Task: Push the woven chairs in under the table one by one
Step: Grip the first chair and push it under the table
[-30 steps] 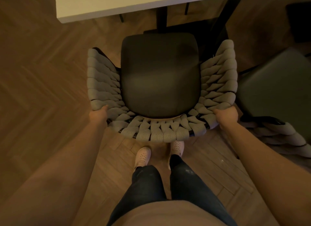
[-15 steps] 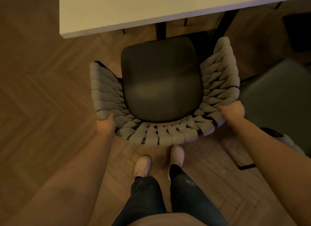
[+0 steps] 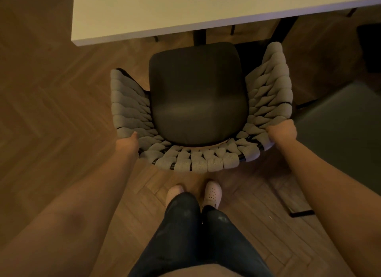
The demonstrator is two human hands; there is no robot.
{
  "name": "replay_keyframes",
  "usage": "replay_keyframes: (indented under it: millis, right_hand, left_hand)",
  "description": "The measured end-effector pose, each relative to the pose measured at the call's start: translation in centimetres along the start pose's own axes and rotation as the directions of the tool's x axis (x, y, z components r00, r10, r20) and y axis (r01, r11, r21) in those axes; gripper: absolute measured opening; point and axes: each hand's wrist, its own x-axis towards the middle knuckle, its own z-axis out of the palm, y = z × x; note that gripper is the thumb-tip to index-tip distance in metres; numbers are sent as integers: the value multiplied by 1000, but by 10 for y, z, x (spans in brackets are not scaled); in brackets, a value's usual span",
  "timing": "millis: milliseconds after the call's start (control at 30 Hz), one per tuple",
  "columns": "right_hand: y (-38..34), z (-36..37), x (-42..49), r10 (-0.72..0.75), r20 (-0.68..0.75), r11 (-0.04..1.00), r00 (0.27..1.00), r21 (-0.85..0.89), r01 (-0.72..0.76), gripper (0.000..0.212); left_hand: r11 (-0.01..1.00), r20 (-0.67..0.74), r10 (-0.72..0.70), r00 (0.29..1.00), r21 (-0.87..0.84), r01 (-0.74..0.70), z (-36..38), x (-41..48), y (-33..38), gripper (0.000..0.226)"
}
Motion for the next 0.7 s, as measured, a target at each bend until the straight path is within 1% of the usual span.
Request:
replay_keyframes:
  millis: [100, 233, 367, 433, 600, 700]
  right_hand:
    - [-4, -5, 10, -7, 0, 998, 1000, -60, 7, 71]
    - [-16, -13, 23, -9, 18, 992, 1000, -125, 11, 62]
    - [-29, -21, 33, 53, 12, 995, 999, -81, -52, 59]
    - [-36, -24, 40, 59, 3, 997, 998, -48, -59, 55]
    - [-51, -28, 56, 95, -5, 994, 995, -53, -95, 61]
    - [-58, -31, 65, 123, -20, 992, 992, -34, -123, 63]
  left_hand:
    - [999, 13, 16, 1000, 34, -17, 7, -5, 11, 60]
    - [1000, 26, -5, 1000, 30, 4, 14, -5, 27, 61]
    - [1000, 30, -7, 1000, 1, 7, 23, -4, 40, 63]
    - [1000, 38, -9, 999, 0, 9, 31, -1, 47, 62]
    - [999, 52, 2, 999, 40, -5, 48, 0, 66, 59]
    - [996, 23, -13, 1000, 84, 11, 55, 3, 81, 67]
